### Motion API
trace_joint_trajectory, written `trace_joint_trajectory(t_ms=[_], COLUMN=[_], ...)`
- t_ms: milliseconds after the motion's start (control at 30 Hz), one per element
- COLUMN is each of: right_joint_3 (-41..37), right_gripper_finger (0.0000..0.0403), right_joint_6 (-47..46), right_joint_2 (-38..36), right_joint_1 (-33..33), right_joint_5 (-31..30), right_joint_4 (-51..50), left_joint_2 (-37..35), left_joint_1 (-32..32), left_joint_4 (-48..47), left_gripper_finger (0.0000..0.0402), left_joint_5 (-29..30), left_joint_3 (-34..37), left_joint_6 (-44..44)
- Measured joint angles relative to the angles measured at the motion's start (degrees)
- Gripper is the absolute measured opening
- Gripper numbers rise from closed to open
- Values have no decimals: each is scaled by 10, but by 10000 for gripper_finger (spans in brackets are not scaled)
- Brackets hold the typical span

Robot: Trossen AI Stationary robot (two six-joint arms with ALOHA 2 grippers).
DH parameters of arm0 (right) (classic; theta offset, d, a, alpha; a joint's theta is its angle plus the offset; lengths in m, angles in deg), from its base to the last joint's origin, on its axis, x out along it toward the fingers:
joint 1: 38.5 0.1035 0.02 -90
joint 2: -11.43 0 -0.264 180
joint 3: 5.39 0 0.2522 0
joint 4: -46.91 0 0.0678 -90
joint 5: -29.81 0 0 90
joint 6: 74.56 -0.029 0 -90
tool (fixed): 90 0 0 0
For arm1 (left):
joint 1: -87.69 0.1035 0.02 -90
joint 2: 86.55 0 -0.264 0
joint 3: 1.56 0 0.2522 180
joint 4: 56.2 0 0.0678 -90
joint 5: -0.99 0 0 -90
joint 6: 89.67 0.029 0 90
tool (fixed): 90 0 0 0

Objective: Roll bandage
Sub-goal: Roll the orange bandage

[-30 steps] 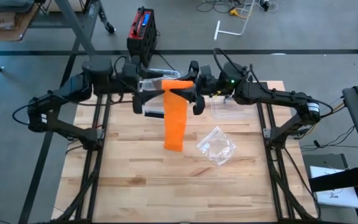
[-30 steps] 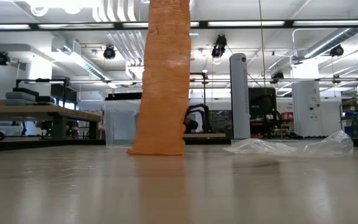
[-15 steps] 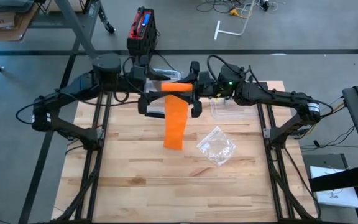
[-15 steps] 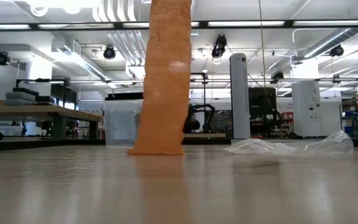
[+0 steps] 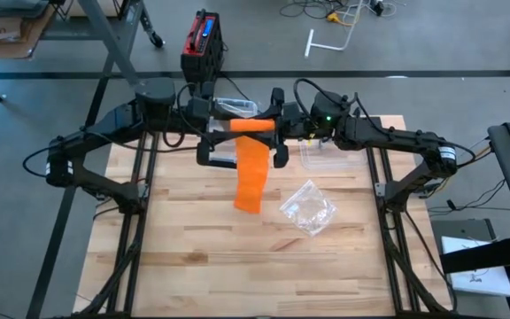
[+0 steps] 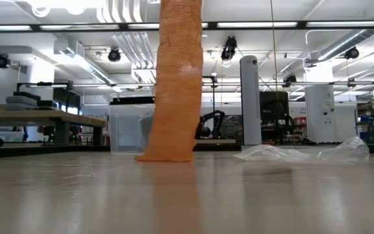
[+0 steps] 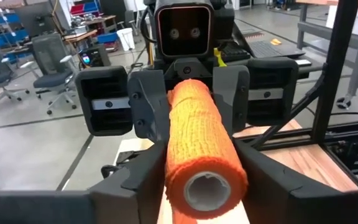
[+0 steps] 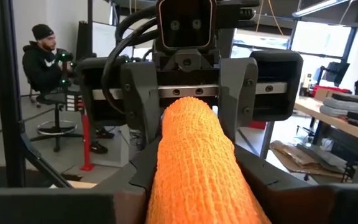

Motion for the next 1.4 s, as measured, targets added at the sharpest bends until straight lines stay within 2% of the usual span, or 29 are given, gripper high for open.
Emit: trace_joint_trajectory(t_ms=[233,500,700,1000,1133,1400], right_joint_3=[0,0,0,0,0,0], right_gripper_finger=[123,116,139,186,205,237], right_joint_6=[-8,-17,-63,-196,-283,-386], right_joint_2=[-3,-7,-8,-12,-13,-13], right_joint_1=[0,0,0,-1,-5,-18], right_joint_5=[4,15,15,40,41,47], right_joint_4=[-3,-9,-17,-19,-15,-9], left_joint_2=[-2,-4,-3,-3,-3,-3], left_joint_1=[0,0,0,-1,-1,-14], left_joint_4=[0,0,8,22,30,52], left_gripper_finger=[140,142,122,88,86,86], left_joint_5=[-8,-10,-10,-12,-10,1], left_joint_3=[0,1,6,8,8,9], left_joint_6=[17,17,30,49,54,82])
